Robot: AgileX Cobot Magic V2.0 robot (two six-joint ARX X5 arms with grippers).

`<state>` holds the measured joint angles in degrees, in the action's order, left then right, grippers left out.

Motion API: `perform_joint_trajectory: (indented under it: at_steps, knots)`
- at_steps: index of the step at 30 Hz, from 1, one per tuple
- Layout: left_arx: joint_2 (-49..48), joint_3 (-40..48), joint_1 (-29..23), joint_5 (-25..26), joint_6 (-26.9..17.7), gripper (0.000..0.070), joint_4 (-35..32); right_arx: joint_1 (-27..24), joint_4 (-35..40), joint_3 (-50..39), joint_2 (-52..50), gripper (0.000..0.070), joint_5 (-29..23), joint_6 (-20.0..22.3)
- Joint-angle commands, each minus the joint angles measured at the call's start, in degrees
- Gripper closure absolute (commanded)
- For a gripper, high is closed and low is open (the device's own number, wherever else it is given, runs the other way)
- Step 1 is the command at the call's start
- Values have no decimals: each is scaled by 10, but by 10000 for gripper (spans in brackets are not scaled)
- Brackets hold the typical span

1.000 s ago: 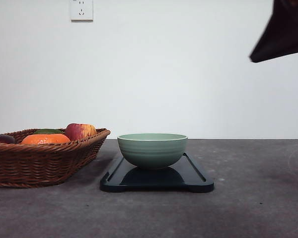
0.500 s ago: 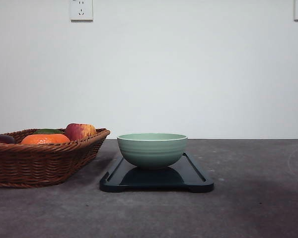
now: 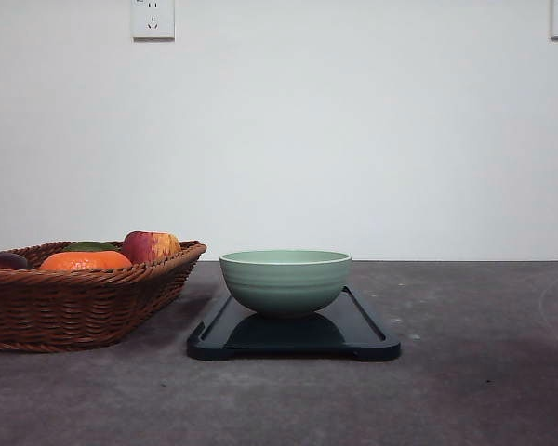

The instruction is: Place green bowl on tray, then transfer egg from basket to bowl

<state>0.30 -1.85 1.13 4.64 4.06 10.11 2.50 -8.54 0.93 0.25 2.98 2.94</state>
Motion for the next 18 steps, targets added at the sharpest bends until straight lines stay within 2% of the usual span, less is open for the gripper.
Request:
perform_joint_trajectory:
  at_steps: [1,18]
  knots:
    - [-1,11,-1,-1,1,700,2,0,5,-3,0,686,-1,-5]
    - [-1,11,-1,-1,1,700,2,0,5,-3,0,686,0,-5]
